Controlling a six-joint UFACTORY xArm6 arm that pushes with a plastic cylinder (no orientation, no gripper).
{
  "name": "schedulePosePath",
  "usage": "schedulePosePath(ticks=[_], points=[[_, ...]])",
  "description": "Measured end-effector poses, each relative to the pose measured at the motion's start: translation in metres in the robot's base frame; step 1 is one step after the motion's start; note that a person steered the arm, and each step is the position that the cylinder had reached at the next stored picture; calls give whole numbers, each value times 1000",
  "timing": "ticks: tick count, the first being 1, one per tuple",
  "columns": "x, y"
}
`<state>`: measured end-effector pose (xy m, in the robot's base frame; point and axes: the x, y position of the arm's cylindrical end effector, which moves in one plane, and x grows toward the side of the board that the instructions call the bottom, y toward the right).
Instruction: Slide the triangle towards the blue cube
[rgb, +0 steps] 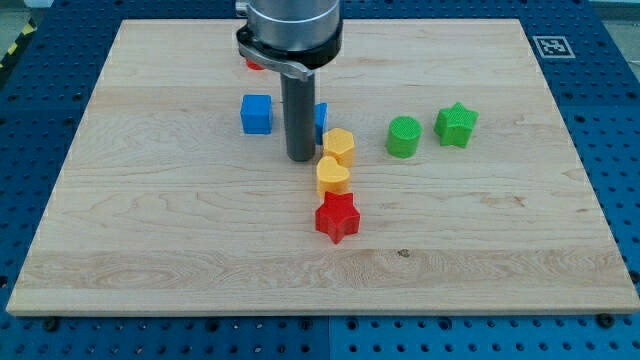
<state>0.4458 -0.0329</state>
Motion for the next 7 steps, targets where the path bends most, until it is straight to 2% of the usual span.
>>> schedulePosePath(ticks=[1, 2, 3, 4, 7], points=[[0, -21], [-14, -74], [-68, -127], [-104, -127], [-104, 27]])
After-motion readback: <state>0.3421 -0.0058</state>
